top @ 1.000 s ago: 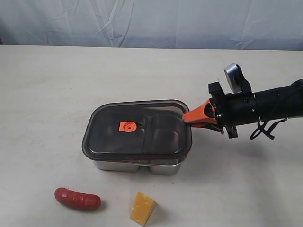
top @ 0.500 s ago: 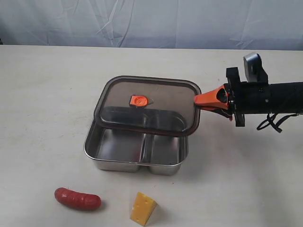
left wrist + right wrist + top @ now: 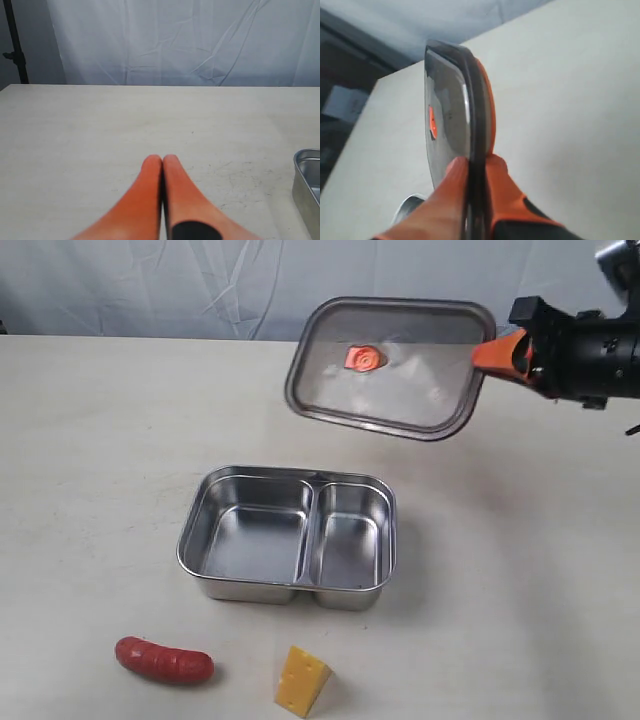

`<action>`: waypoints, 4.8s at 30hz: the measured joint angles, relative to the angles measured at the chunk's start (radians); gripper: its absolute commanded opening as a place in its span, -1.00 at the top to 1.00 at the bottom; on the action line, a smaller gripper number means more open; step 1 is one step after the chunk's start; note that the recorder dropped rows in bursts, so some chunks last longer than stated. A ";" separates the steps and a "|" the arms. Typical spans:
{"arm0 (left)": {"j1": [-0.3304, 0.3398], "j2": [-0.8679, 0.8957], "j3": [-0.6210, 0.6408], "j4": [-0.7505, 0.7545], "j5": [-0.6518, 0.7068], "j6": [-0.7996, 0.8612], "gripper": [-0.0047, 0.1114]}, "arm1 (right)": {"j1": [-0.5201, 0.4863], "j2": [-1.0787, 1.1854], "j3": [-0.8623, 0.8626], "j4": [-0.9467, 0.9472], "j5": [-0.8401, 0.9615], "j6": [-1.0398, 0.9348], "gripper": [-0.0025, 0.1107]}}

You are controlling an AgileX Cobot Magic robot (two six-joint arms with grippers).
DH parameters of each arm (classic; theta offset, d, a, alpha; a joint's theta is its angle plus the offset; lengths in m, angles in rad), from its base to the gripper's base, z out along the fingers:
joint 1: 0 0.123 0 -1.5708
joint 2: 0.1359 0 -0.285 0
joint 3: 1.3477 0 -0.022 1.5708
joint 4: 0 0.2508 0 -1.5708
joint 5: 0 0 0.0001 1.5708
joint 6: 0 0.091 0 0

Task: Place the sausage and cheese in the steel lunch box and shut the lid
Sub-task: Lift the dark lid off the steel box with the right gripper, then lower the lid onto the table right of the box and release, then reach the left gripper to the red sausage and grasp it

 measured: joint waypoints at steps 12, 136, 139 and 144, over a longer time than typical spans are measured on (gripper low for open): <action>0.000 0.000 0.000 0.000 0.000 0.000 0.92 | -0.002 -0.320 -0.025 -0.481 -0.293 0.024 0.97; -0.183 1.027 -0.619 -0.587 0.761 1.386 0.24 | 0.475 -0.477 0.308 -1.207 -0.245 0.941 0.96; -0.279 1.106 -0.619 -0.519 0.769 1.353 0.00 | 0.475 -0.477 0.308 -1.220 -0.254 0.941 0.96; -0.471 1.228 -0.621 -0.384 0.681 1.333 0.00 | 0.475 -0.477 0.308 -1.226 -0.255 0.941 0.96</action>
